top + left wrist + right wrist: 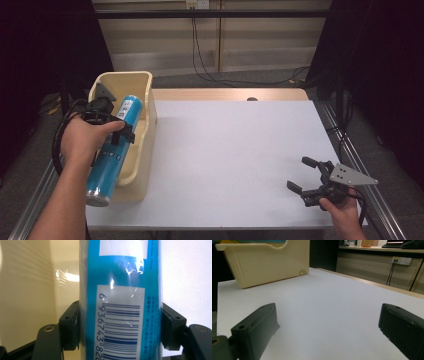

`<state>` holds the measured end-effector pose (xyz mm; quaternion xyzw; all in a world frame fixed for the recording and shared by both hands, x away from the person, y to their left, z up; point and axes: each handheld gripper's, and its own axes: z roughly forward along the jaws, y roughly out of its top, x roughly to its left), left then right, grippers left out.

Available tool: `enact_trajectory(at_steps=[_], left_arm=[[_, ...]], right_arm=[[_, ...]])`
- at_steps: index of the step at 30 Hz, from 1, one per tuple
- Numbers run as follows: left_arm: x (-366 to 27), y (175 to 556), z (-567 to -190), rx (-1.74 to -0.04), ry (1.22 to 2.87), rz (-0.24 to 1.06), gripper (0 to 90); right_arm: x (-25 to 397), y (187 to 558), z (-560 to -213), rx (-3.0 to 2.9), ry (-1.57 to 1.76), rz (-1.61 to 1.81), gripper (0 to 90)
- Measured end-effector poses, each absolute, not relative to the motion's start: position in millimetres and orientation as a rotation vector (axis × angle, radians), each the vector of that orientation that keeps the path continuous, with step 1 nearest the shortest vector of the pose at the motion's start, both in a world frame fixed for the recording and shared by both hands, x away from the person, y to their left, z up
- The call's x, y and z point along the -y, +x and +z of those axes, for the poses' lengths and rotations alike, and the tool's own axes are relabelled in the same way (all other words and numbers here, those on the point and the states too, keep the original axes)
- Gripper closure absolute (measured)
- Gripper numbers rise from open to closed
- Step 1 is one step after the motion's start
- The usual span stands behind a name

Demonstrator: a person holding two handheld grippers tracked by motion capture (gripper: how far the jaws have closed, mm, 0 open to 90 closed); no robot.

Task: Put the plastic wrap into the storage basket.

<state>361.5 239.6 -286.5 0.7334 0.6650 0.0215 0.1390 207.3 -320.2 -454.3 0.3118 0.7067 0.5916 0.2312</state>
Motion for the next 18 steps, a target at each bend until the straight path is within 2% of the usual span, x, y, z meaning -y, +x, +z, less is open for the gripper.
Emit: enact_trajectory(at_steps=[18], left_arm=[[-242.5,363.6,-295.3,-1.98,2.106,0.067,32.0]], right_arm=[[319.4,207.4,-454.4,-1.949,0.855,1.628,1.8]])
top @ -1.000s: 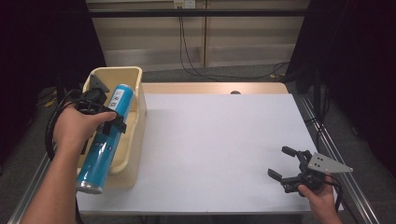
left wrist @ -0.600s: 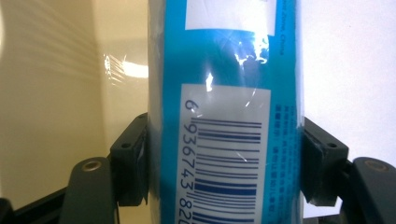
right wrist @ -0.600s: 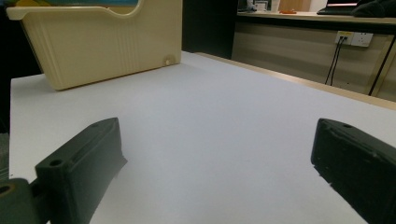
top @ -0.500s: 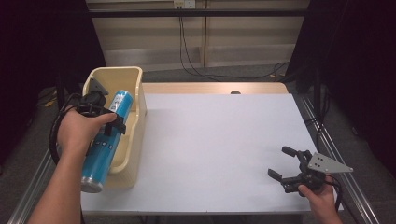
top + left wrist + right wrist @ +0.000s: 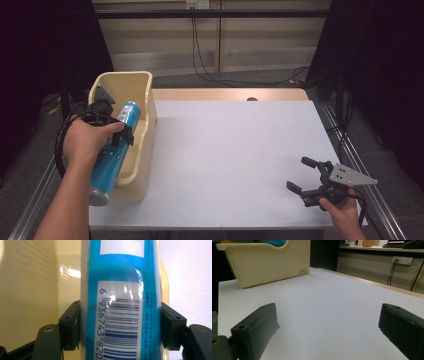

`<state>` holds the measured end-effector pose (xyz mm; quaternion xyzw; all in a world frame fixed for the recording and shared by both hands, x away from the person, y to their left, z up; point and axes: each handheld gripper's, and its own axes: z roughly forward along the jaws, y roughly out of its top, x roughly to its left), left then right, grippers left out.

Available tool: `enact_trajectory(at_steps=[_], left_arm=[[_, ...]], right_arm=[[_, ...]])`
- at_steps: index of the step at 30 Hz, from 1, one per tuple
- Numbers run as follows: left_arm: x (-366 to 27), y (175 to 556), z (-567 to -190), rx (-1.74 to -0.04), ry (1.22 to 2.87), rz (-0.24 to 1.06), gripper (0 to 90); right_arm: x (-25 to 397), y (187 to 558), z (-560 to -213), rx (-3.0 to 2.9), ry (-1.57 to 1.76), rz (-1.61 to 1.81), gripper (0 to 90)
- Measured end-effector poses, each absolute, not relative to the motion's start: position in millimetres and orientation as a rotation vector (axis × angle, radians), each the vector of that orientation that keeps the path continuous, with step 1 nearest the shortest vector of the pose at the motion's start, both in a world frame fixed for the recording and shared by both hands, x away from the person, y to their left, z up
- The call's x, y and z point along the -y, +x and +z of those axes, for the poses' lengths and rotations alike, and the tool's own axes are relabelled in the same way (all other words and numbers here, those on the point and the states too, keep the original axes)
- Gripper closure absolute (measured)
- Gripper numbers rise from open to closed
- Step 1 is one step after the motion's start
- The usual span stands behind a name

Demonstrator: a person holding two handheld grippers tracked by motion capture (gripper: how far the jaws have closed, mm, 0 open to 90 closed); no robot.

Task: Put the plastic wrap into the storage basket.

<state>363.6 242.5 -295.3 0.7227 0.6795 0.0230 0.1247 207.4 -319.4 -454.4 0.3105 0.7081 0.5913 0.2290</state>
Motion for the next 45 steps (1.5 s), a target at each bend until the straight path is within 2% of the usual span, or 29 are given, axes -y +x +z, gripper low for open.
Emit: enact_trajectory(at_steps=[10,12,16,28,45], left_arm=[[-239.0,366.6,-296.3,-1.977,2.155,0.042,30.6],[-241.6,365.8,-283.4,-1.95,2.072,0.067,32.0],[-239.7,363.1,-265.2,-1.917,2.114,0.064,29.5],[-214.8,356.8,-261.0,-1.801,2.152,0.043,27.1],[-156.9,356.4,-268.5,-1.626,2.235,-0.028,24.9]], right_arm=[[319.0,207.2,-454.8,-1.954,0.852,1.622,1.8],[319.4,207.6,-455.2,-1.955,0.854,1.624,1.8],[318.8,207.7,-455.2,-1.956,0.856,1.625,1.8],[319.4,207.5,-455.1,-1.954,0.857,1.625,1.8],[321.0,206.0,-453.4,-1.945,0.853,1.623,1.8]])
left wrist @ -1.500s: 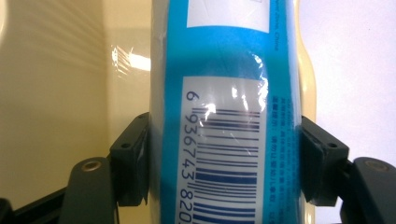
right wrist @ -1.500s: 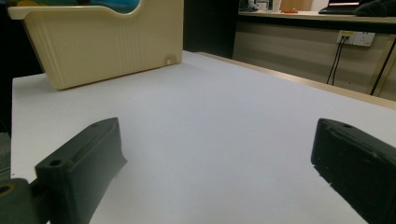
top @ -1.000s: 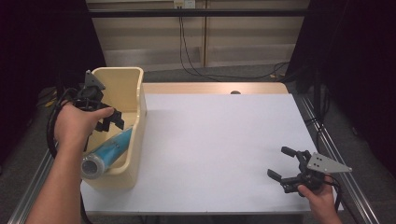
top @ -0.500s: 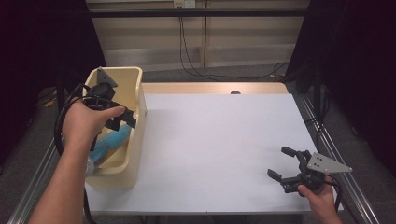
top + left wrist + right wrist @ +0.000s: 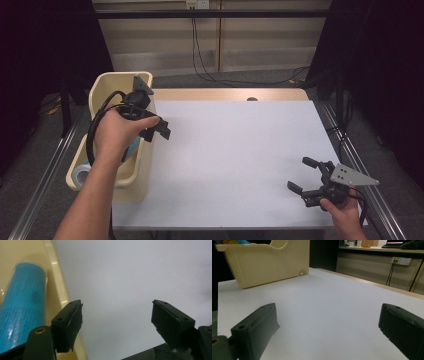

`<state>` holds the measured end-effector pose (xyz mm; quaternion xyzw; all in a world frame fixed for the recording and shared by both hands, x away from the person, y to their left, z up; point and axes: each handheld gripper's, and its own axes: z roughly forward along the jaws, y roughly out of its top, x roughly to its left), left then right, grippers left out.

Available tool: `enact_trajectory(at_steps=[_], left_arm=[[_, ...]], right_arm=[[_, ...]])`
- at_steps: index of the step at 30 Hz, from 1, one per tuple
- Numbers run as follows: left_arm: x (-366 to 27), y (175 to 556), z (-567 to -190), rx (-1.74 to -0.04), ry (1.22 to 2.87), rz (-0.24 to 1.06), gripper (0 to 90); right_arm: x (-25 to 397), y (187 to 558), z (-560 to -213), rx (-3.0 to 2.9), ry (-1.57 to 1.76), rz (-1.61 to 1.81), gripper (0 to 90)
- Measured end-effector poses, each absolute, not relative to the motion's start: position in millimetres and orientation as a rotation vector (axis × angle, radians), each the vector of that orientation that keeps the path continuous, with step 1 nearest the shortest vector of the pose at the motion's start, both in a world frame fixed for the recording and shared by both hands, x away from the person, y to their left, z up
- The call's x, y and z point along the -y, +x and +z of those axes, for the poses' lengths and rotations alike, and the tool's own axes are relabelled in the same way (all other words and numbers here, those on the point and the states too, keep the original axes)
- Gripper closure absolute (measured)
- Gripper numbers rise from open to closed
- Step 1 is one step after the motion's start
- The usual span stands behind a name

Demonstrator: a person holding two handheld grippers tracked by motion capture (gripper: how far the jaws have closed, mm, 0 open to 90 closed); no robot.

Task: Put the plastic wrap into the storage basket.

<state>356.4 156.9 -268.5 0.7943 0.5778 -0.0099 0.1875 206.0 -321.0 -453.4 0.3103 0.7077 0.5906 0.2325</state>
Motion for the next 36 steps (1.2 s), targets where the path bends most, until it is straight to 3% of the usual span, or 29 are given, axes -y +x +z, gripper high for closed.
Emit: enact_trajectory(at_steps=[17,36], left_arm=[[-110.7,354.5,-305.4,-1.502,2.31,-0.074,23.1],[-84.5,347.4,-365.2,-1.418,2.325,-0.129,22.2]], right_arm=[[321.4,205.6,-453.4,-1.946,0.851,1.622,1.8],[320.7,205.9,-453.7,-1.949,0.852,1.624,1.8]])
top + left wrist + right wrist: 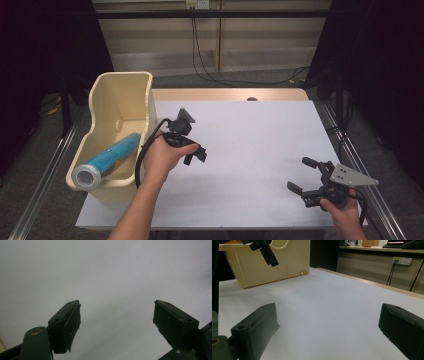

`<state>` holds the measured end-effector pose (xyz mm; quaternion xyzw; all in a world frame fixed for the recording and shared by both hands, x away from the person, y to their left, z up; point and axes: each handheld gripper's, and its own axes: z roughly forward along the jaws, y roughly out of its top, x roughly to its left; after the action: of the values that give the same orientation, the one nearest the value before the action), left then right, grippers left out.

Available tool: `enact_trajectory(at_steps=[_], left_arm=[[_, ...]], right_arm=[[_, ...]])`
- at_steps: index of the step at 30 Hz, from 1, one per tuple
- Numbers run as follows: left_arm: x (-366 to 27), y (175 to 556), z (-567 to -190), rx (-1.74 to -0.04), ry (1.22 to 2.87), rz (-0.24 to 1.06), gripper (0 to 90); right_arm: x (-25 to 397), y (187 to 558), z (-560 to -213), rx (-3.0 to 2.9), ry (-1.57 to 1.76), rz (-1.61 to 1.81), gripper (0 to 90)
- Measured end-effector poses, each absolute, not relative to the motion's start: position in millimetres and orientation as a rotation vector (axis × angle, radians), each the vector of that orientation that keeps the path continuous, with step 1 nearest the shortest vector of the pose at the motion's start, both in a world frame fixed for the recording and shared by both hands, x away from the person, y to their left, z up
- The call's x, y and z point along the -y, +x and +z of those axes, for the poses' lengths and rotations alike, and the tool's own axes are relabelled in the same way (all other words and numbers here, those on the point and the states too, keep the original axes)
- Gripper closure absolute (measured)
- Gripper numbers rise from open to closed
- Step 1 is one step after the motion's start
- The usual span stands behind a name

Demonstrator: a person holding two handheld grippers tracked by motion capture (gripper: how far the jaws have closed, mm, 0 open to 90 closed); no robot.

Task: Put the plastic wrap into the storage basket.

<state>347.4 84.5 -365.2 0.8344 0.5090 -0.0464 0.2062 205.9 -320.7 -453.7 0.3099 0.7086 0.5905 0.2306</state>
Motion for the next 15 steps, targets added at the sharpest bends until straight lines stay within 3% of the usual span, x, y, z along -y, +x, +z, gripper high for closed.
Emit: enact_trajectory(at_steps=[8,15], left_arm=[[-81.4,338.1,-394.9,-1.328,2.279,-0.067,21.1],[-85.6,321.3,-416.8,-1.2,2.17,0.08,19.1]], right_arm=[[321.4,206.0,-453.5,-1.947,0.85,1.626,1.8],[321.7,205.9,-453.5,-1.947,0.85,1.625,1.8]])
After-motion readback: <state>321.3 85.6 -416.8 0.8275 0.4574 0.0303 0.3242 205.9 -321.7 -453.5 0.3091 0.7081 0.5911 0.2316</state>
